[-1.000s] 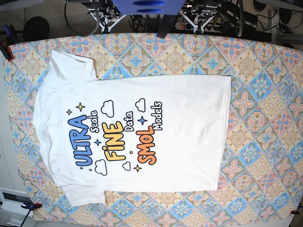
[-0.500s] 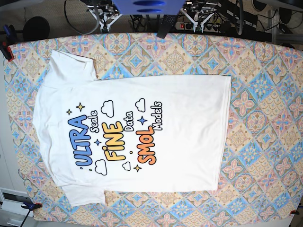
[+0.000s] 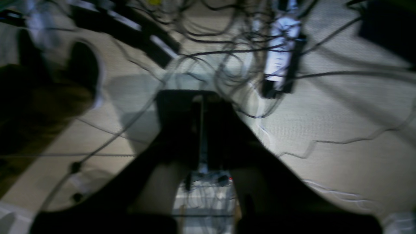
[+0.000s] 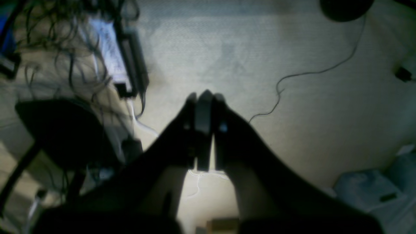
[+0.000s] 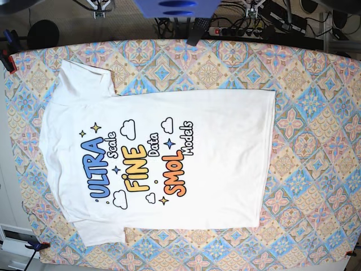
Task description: Fold the T-shirt properly
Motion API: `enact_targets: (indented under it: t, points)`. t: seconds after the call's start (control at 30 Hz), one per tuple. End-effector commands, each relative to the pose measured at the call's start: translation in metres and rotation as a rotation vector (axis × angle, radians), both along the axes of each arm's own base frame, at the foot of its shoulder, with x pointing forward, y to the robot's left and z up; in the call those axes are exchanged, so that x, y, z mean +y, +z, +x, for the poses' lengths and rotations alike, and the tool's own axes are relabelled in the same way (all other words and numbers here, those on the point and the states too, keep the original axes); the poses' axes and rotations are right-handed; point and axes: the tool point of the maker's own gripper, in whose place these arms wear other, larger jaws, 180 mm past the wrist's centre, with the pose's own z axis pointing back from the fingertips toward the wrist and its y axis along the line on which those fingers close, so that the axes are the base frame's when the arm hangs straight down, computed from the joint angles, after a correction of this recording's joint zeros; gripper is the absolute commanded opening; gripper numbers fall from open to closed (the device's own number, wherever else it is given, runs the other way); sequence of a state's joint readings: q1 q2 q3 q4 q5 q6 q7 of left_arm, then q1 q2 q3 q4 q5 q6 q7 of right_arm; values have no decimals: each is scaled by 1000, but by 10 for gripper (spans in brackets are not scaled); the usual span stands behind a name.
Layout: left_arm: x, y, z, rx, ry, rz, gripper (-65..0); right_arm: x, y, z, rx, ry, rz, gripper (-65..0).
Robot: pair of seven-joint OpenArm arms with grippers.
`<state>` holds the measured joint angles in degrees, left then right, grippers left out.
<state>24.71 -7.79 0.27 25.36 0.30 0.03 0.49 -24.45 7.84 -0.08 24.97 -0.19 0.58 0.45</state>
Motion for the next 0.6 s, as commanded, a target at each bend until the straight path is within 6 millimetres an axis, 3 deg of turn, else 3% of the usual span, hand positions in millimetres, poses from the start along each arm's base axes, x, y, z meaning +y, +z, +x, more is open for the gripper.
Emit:
enact_targets:
  t: [0.0, 0.13, 0.27, 0.4, 0.57]
  points:
    - [11, 7, -15, 10, -16, 17, -637, -22, 9, -15, 13, 17, -43, -650]
    - [31, 23, -25, -13, -51, 41, -637, -26, 26, -40, 12, 43, -50, -650]
    - [32, 43, -20, -81, -77, 37, -637, -51, 48, -41, -36, 51, -93, -650]
    - [29, 73, 0, -188, -128, 25, -637, -87, 79, -31, -147, -114, -175, -650]
    - [8, 116, 32, -323, -162, -15, -637, -99, 117, 1, -291, -121, -201, -650]
